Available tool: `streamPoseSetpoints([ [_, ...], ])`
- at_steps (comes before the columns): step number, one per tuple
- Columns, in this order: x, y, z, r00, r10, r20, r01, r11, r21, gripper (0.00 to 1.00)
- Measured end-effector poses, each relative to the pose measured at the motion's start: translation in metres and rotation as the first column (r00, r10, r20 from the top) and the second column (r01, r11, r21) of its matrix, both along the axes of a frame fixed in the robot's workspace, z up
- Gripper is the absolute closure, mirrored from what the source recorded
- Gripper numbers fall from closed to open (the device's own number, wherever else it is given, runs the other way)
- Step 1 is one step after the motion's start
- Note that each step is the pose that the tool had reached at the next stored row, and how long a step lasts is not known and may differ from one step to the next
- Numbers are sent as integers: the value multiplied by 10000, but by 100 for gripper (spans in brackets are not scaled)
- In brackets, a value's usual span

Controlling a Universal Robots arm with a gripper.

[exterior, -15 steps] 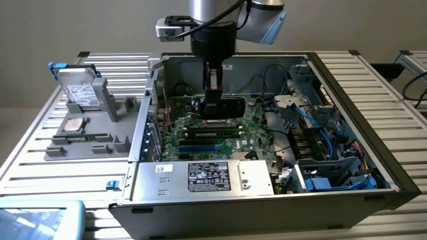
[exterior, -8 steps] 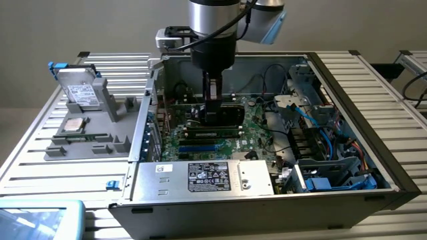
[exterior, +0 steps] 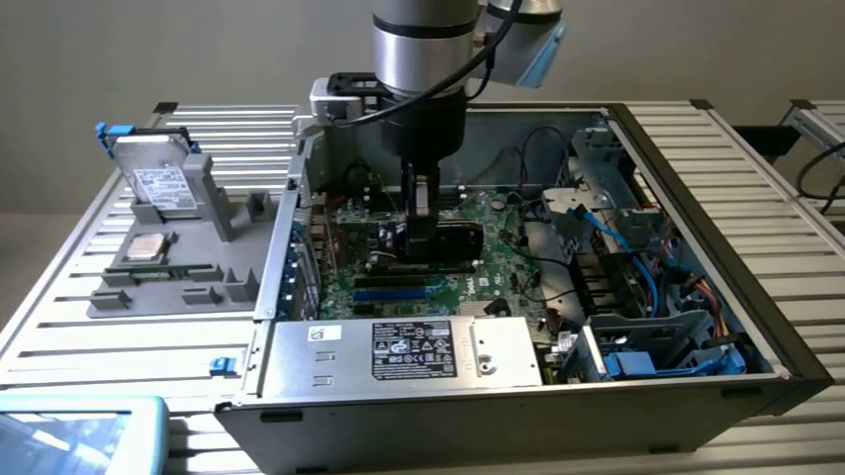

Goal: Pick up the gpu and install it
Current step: 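Insert the gpu into the slot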

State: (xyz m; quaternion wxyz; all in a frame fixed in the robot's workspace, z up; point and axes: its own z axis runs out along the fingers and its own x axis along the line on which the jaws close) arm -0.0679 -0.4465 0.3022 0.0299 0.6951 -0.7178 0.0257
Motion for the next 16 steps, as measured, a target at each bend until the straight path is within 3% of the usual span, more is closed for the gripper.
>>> streamPoseSetpoints([
  [6, -12, -4, -85, 10000, -36, -36, 36, 10000, 13, 72],
  [16, -34, 59, -128, 10000, -53, -57, 53, 10000, 8, 72],
])
